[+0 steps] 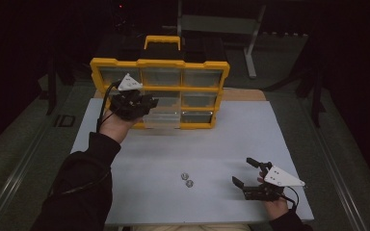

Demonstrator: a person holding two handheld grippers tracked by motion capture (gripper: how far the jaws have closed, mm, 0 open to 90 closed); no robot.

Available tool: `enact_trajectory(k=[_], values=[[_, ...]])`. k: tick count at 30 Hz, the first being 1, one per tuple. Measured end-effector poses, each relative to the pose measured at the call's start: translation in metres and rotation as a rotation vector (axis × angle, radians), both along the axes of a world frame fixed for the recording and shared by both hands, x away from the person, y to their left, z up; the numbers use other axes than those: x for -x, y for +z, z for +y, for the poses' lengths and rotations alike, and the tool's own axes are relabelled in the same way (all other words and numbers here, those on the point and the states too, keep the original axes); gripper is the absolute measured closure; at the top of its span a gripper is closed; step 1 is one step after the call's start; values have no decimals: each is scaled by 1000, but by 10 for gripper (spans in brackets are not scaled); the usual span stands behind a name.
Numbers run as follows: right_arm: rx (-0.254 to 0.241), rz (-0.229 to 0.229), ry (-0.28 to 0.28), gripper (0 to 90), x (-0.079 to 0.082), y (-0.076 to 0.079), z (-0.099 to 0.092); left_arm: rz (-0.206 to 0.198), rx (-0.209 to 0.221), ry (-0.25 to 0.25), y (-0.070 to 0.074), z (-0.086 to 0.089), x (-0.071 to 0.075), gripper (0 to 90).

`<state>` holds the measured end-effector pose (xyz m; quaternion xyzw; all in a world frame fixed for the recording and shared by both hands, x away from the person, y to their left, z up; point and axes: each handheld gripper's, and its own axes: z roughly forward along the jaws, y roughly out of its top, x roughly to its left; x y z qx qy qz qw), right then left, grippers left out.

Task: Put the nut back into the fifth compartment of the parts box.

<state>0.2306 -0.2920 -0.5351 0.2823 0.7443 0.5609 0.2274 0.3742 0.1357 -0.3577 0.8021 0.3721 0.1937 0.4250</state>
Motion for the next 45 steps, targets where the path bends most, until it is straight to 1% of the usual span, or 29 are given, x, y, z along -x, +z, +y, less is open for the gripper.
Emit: enact_trajectory(k=[1,2,6,8,9,13,16,19,22,24,26,27,29,30,31,32,33,35,36,39,40,41,42,43,44,45], values=[[-1,2,0,134,0,0,0,26,-21,19,-2,-2,-5,691],[1,2,1,134,0,0,0,40,-26,27,-3,-2,-7,691],[0,3,1,134,0,0,0,83,-72,40,-5,-6,-14,691],[0,4,2,134,-1,-1,0,110,-86,43,-7,-8,-16,691],[0,4,2,134,-1,-1,0,122,-102,41,-8,-9,-18,691],[0,4,3,134,-1,-1,0,160,-128,53,-11,-11,-22,690],[1,5,3,134,-1,-1,0,197,-140,55,-14,-12,-26,690],[1,5,3,134,-1,-1,-1,221,-159,54,-17,-14,-29,690],[1,7,3,134,-1,-1,-1,225,-174,45,-20,-15,-31,689],[0,8,2,134,-1,-1,-1,230,-171,31,-21,-15,-32,688],[0,8,3,134,-1,-1,-1,227,-169,37,-21,-16,-32,683],[0,8,3,134,-1,-1,-1,226,-160,35,-20,-15,-32,678],[-1,9,3,134,-1,-1,-1,224,-148,44,-17,-15,-33,594],[-1,9,3,134,-1,-1,-1,224,-148,44,-17,-15,-33,566],[-1,7,3,134,-1,-1,-1,213,-136,48,-13,-15,-32,566],[-1,9,4,134,-1,-1,-1,212,-135,51,-11,-14,-32,529],[-1,8,4,134,-1,-1,-1,211,-122,50,-9,-14,-31,515],[-1,6,4,134,-1,-1,-1,202,-122,54,-5,-14,-29,444],[-1,5,5,134,-1,-1,-1,203,-116,54,-4,-14,-28,387],[-2,7,4,135,-1,-1,-1,204,-113,61,-2,-12,-25,209],[-2,8,3,135,-1,-1,-1,202,-108,69,-2,-10,-23,164],[-3,8,4,135,-1,-1,-1,202,-106,64,-1,-8,-22,137],[-2,6,5,135,-1,-1,-1,198,-105,65,-1,-7,-20,132],[-1,5,4,135,-1,0,-1,197,-103,60,-1,-5,-19,97],[0,5,5,135,-1,-1,-1,197,-100,49,-1,-4,-17,87],[0,6,4,135,-1,-1,-1,196,-97,52,-2,-2,-15,69]])
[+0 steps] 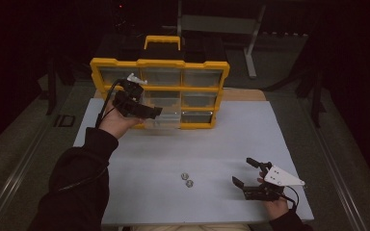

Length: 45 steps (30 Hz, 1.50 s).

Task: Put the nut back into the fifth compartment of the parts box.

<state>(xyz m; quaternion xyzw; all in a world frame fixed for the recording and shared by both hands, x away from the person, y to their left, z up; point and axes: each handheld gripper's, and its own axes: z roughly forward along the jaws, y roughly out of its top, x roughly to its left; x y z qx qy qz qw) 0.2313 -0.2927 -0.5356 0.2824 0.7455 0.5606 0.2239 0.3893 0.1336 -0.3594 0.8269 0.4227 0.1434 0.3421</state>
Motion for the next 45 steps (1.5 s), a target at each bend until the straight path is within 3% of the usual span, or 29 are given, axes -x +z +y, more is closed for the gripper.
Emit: enact_trajectory(k=[7,24,33,45], values=[[0,0,0,135,0,0,0,-27,46,-39,-6,10,17,0],[-1,-1,2,135,1,1,1,-65,104,-47,-41,25,54,0],[-1,-2,3,135,1,1,1,-50,131,-84,-64,24,73,0],[0,-4,7,135,1,1,1,-22,150,-165,-93,7,94,1]])
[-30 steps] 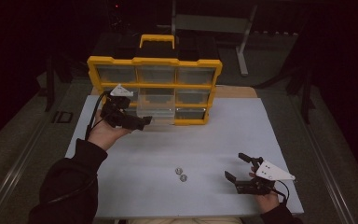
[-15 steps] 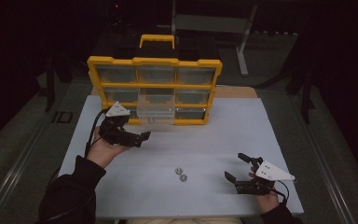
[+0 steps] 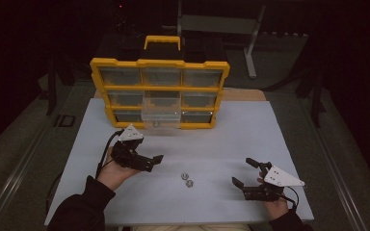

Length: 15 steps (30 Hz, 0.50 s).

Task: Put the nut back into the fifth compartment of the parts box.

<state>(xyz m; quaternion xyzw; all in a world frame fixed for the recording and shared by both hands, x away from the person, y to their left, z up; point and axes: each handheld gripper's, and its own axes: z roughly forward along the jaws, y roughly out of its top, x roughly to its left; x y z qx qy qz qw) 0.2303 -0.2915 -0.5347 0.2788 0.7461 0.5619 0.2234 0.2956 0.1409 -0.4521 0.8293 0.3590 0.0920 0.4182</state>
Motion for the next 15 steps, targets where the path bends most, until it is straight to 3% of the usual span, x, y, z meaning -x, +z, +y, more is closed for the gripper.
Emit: enact_trajectory(k=[15], values=[[2,-2,5,135,0,0,0,-5,11,-146,-17,-33,11,3]])
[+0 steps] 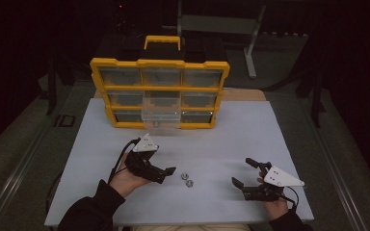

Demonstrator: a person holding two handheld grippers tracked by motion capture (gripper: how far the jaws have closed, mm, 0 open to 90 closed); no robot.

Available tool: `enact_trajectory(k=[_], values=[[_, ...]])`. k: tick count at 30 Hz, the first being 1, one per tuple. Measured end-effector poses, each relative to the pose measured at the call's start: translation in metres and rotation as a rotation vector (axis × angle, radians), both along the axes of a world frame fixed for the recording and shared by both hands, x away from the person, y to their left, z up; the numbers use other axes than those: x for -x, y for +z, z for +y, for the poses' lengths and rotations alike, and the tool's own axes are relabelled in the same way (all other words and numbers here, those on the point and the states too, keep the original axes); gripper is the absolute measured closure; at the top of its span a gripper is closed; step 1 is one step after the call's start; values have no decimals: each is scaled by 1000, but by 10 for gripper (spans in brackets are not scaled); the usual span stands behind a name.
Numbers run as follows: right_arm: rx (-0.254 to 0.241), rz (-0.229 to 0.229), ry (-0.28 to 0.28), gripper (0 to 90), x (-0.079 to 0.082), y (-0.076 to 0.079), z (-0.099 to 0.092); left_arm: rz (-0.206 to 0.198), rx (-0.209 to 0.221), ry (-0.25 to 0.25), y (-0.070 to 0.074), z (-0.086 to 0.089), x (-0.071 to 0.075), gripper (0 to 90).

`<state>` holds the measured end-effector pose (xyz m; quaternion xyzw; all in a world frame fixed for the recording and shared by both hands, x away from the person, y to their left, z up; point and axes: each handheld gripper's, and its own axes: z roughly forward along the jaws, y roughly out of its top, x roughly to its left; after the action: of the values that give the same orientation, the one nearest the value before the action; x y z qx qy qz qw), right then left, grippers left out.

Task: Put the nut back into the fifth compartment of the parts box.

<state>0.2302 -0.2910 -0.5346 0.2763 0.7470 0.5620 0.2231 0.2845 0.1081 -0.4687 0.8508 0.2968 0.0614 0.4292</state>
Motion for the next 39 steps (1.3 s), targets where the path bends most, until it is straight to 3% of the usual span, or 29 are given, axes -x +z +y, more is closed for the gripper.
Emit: enact_trajectory(k=[8,21,32,39], values=[[-1,-2,0,134,0,0,0,2,2,-89,-11,-21,0,67],[-1,-1,4,135,0,0,0,5,-43,-178,-37,-40,-5,357],[-2,3,7,135,0,0,0,32,-114,-180,-58,-53,-11,517],[-2,3,7,135,0,0,0,35,-155,-194,-67,-57,-11,571]])
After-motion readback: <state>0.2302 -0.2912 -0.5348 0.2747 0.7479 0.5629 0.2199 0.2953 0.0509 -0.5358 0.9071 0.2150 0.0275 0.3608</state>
